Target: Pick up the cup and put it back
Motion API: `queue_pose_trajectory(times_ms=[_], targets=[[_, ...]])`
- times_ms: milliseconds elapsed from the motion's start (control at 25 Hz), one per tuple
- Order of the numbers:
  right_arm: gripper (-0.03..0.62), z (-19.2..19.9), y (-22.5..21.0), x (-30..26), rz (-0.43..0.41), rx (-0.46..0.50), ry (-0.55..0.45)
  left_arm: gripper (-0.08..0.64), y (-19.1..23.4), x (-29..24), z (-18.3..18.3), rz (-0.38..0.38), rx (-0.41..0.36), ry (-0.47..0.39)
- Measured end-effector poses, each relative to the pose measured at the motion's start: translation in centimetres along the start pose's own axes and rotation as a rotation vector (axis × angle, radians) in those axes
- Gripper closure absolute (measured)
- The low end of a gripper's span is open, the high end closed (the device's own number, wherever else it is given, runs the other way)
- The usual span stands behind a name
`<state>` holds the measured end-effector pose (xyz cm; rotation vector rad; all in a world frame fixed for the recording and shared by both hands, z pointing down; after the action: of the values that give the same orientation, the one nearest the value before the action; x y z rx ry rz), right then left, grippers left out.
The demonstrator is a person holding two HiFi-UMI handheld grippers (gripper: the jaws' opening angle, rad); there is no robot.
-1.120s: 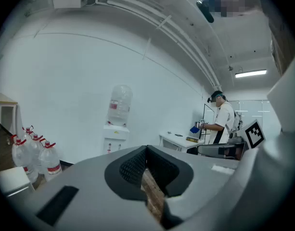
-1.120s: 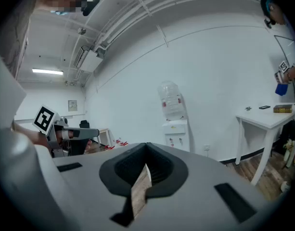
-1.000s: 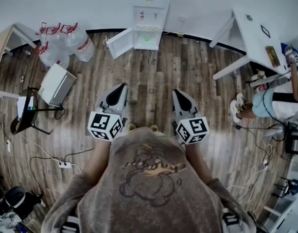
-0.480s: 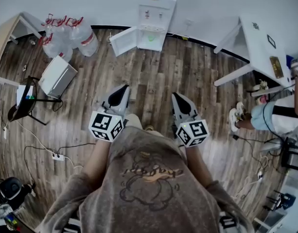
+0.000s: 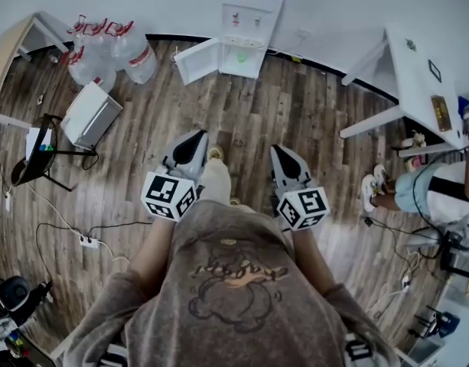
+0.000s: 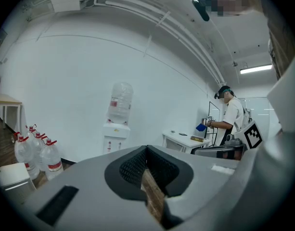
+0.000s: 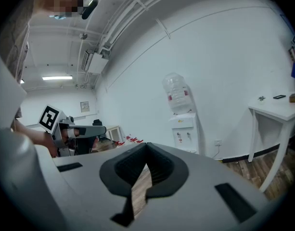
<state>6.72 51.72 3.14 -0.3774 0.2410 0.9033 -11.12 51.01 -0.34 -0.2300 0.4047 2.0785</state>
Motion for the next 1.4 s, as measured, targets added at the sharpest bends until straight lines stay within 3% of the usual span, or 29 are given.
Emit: queue_pose_trajectory(times_ms=[320, 600, 1000, 1400], targets=[[0.600, -1.4, -2.9, -4.7, -0.011, -0.032, 0.012, 0.557, 3.5, -4.8, -1.8, 0.005, 0.010, 0.013], [0.598, -5.2, -6.4, -10.8, -0.006, -0.030, 0.027, 0.557, 7.3, -11.1, -5.0, 0.048, 0.002, 0.034], [0.598, -10.9, -11.6, -18.4, 0.064, -0.049, 0.010, 0.557, 13.6, -19.4, -10.2, 0.116, -0.026, 0.059], [0.597, -13.4, -14.8, -24.2, 0.140, -0.055, -0.001, 0.557, 18.4, -26.1, -12.7, 0.193, -0.056, 0.069]])
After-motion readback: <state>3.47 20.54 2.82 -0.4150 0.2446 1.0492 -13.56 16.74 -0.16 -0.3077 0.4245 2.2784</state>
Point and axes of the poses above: the fingertips, and each gripper's own axes: x backward along the fingers, y to its left, z out of its underside, the point moved 1 cm from there along x, backward along the fingers, and after that the axes turned 10 degrees about y, right-handed, at the moved point
